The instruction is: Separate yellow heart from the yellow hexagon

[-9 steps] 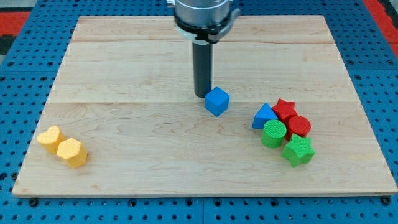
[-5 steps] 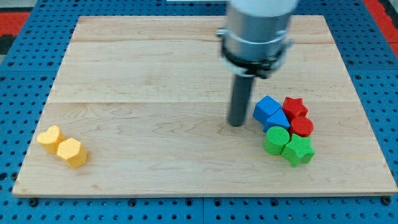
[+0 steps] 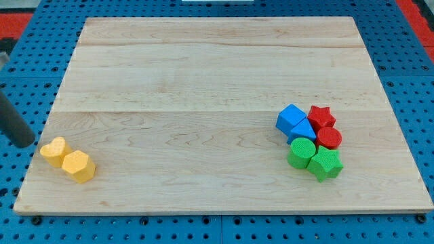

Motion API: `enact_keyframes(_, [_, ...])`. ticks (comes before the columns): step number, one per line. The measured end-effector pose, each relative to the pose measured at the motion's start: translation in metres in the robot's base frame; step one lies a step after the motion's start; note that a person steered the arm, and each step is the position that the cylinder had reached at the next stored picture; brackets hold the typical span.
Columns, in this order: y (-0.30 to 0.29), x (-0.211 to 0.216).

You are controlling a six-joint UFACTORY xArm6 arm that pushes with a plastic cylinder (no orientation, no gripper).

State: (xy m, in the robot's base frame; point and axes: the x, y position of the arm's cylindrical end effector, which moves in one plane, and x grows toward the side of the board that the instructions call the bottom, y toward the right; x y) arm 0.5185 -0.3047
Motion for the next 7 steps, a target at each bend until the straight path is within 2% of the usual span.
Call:
enact_keyframes(1, [0.0,0.03])
enact_keyframes(2, [0.0,0.04])
enact_keyframes(4, [0.009,0.041])
enact_keyframes(7, [0.095,0.019])
